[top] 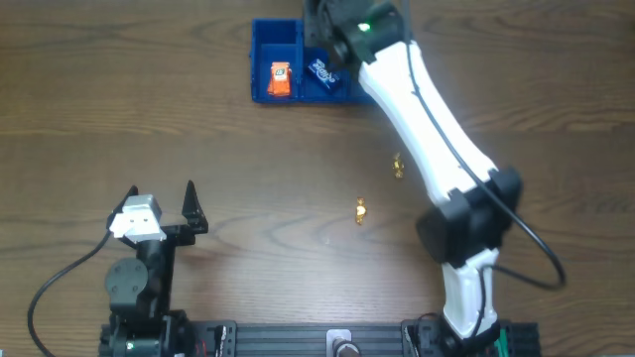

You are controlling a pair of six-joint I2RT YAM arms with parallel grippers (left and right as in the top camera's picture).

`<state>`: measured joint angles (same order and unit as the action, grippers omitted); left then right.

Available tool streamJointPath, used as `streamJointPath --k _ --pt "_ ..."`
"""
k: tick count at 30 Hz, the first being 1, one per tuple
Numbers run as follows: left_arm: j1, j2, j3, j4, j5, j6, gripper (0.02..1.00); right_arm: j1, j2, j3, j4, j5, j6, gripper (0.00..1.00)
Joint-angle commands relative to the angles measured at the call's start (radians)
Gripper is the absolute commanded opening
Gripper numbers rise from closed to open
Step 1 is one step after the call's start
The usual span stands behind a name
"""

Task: Sort Candies Into Trays

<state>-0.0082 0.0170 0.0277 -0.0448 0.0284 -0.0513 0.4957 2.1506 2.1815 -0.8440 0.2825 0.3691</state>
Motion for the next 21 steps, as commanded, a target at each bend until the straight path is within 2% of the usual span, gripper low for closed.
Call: streamJointPath --k 1,11,13,14,15,16,17,19,21 --pt "0.004 -0.004 -0.021 -0.035 -0.005 0.003 0.998 -0.013 0.14 0.02 0.052 -0.051 -0.036 0.205" --pt "0.004 -0.004 -0.021 -0.035 -0.005 0.003 0.998 -0.031 0.219 0.02 0.081 -0.067 -0.021 0.231" --pt "0.004 -0.004 -0.021 -0.035 -0.005 0.003 0.998 -0.034 0.219 0.02 0.079 -0.067 -0.022 0.312" --pt "0.004 -0.004 -0.021 -0.035 -0.005 0.003 0.998 -0.035 0.219 0.02 0.077 -0.067 -0.022 0.389" --pt "0.004 -0.004 -0.021 -0.035 -0.005 0.003 0.998 -0.036 0.219 0.02 0.077 -0.067 -0.021 0.5" --pt "0.004 -0.004 -0.021 -0.035 -0.005 0.003 0.996 -0.039 0.219 0.02 0.077 -0.067 -0.018 0.684" --pt "0.004 -0.004 -0.021 -0.035 -0.005 0.003 0.998 -0.042 0.219 0.02 0.076 -0.067 -0.015 0.733" --pt "0.004 -0.004 -0.021 -0.035 -0.005 0.003 0.998 -0.048 0.208 0.02 0.061 -0.067 -0.002 0.899" --pt "0.004 -0.004 -0.021 -0.035 -0.005 0.003 0.998 -0.041 0.078 0.02 -0.003 -0.067 -0.002 1.0"
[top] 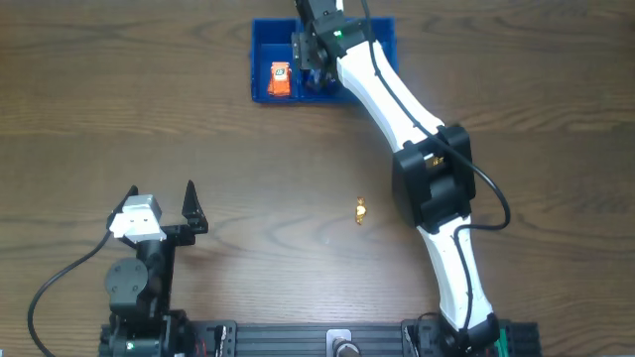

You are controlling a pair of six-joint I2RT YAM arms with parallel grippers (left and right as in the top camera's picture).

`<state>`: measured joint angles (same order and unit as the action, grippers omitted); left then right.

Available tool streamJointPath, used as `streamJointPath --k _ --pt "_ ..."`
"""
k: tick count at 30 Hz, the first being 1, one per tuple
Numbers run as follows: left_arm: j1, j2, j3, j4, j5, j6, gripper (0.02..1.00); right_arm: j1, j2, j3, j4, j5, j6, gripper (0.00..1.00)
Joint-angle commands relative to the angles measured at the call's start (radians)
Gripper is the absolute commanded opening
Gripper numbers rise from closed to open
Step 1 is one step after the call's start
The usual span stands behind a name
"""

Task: Sort Candies Into Trays

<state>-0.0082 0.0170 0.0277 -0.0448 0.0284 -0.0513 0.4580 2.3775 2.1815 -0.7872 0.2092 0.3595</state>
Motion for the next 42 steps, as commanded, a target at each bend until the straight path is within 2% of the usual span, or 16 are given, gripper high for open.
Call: streamJointPath --k 1,6,9,12,17,20,23,26,36,39,42 --pt "0.004 -0.004 -0.021 -0.035 -0.005 0.003 0.996 0.0 -0.185 0.02 -0.088 0.006 0.007 1.0" --pt "0.004 -0.004 -0.021 -0.035 -0.005 0.003 0.998 0.021 -0.344 -0.011 -0.31 0.006 0.021 1.0" --pt "0.004 -0.004 -0.021 -0.035 -0.005 0.003 0.998 0.044 -0.448 -0.163 -0.375 -0.002 0.037 1.0" --pt "0.004 -0.004 -0.021 -0.035 -0.005 0.003 0.998 0.073 -0.575 -0.428 -0.319 -0.037 0.042 1.0" --pt "0.004 -0.004 -0.021 -0.035 -0.005 0.003 0.998 0.122 -0.717 -0.842 -0.196 -0.113 0.165 1.0" --pt "0.004 -0.004 -0.021 -0.035 -0.005 0.003 0.998 0.14 -0.728 -1.018 -0.146 -0.152 0.241 1.0" --pt "0.004 -0.004 -0.021 -0.035 -0.005 0.003 0.998 0.15 -0.728 -1.139 -0.069 -0.184 0.243 1.0" --pt "0.004 -0.004 -0.021 -0.035 -0.005 0.003 0.996 0.151 -0.728 -1.215 0.003 -0.217 0.244 1.0" --pt "0.004 -0.004 -0.021 -0.035 -0.005 0.003 0.998 0.151 -0.691 -1.259 0.081 -0.219 0.244 0.991" --pt "0.004 -0.004 -0.021 -0.035 -0.005 0.003 0.998 0.151 -0.671 -1.259 0.095 -0.219 0.243 0.952" --pt "0.004 -0.004 -0.021 -0.035 -0.005 0.003 0.998 0.151 -0.66 -1.259 0.106 -0.211 0.245 0.858"
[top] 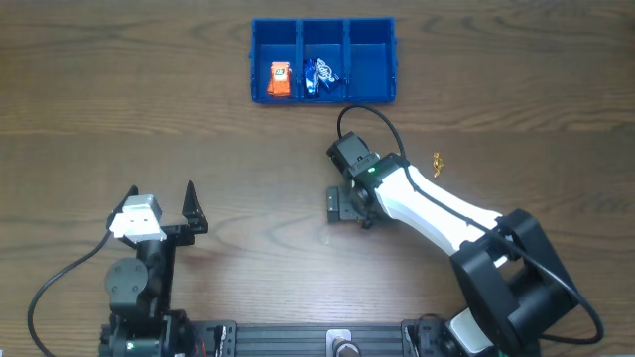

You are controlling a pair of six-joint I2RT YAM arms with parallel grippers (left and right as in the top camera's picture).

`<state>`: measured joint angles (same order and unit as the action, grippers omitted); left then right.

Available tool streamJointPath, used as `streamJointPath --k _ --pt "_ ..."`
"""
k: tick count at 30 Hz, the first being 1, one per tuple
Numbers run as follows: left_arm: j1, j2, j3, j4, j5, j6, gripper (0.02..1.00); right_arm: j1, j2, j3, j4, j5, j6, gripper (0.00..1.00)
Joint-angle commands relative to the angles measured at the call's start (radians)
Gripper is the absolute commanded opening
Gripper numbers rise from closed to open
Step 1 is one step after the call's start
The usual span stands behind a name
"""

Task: Sort Candies Into Trays

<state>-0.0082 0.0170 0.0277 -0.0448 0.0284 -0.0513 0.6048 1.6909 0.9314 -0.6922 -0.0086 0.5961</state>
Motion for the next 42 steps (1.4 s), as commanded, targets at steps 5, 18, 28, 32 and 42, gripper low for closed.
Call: streamJointPath --k 5,18,28,32,42 --pt "0.004 -0.004 -0.021 -0.035 -0.005 0.003 0.998 0.004 0.026 -0.009 0.01 0.014 0.011 0.663" --pt "0.004 -0.004 -0.021 -0.035 -0.005 0.003 0.998 0.004 0.028 -0.01 0.007 0.041 0.011 0.478" --pt "0.004 -0.004 -0.021 -0.035 -0.005 0.003 0.998 0.004 0.042 -0.01 0.008 0.058 0.03 0.404" --pt "0.004 -0.004 -0.021 -0.035 -0.005 0.003 0.998 0.004 0.042 -0.01 0.01 0.059 0.03 0.301" --pt "0.004 -0.004 -0.021 -0.035 -0.005 0.003 0.998 0.004 0.032 -0.008 0.026 0.058 0.029 0.169"
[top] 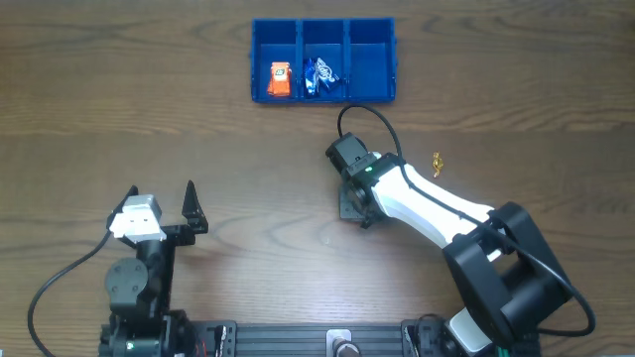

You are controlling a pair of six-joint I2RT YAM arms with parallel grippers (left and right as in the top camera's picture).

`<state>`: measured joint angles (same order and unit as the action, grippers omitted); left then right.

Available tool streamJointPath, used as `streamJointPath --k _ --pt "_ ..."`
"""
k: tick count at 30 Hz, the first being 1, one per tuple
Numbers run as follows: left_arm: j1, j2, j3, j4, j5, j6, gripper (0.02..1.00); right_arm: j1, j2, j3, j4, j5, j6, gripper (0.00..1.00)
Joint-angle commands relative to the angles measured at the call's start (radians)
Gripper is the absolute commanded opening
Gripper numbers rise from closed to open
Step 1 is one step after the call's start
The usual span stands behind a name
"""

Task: Sort Candies Into Trays

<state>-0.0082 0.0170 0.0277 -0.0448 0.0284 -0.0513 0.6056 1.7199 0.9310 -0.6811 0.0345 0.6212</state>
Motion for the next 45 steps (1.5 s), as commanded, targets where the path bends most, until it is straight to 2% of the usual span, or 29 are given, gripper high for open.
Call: streamJointPath --k 1,6,8,9,11,17,20,23,31,38,40,43,44,45 --pt "0.004 -0.004 -0.021 -0.035 -0.005 0.003 0.996 0.003 -0.013 -0.005 0.014 0.015 0.004 0.167" --pt "0.004 -0.004 -0.021 -0.035 -0.005 0.003 0.998 0.003 -0.186 0.063 -0.037 0.022 -0.038 0.152" --pt "0.004 -0.004 -0.021 -0.035 -0.005 0.003 0.998 -0.008 -0.248 0.149 -0.104 0.071 -0.054 0.152" --pt "0.004 -0.004 -0.021 -0.035 -0.005 0.003 0.998 -0.034 -0.258 0.242 -0.18 0.123 -0.059 0.152" --pt "0.004 -0.004 -0.021 -0.035 -0.005 0.003 0.998 -0.095 -0.218 0.423 -0.27 0.17 -0.114 0.152" --pt "0.004 -0.004 -0.021 -0.035 -0.005 0.003 0.998 -0.2 0.032 0.857 -0.28 0.253 -0.258 0.152" --pt "0.004 -0.004 -0.021 -0.035 -0.005 0.003 0.998 -0.227 0.179 1.02 -0.267 0.253 -0.32 0.152" --pt "0.004 -0.004 -0.021 -0.035 -0.005 0.003 0.998 -0.247 0.307 1.12 -0.263 0.248 -0.331 0.152" --pt "0.004 -0.004 -0.021 -0.035 -0.005 0.003 0.998 -0.299 0.47 1.136 -0.195 0.163 -0.331 0.154" --pt "0.004 -0.004 -0.021 -0.035 -0.005 0.003 0.996 -0.297 0.531 1.136 -0.164 0.154 -0.332 0.165" --pt "0.004 -0.004 -0.021 -0.035 -0.005 0.003 0.998 -0.297 0.536 1.136 -0.163 0.154 -0.331 0.202" --pt "0.004 -0.004 -0.021 -0.035 -0.005 0.003 0.998 -0.297 0.536 1.136 -0.165 0.15 -0.332 0.354" --pt "0.004 -0.004 -0.021 -0.035 -0.005 0.003 0.998 -0.298 0.536 1.136 -0.165 0.139 -0.332 0.509" --pt "0.004 -0.004 -0.021 -0.035 -0.005 0.003 0.998 -0.298 0.536 1.136 -0.165 0.12 -0.335 0.581"
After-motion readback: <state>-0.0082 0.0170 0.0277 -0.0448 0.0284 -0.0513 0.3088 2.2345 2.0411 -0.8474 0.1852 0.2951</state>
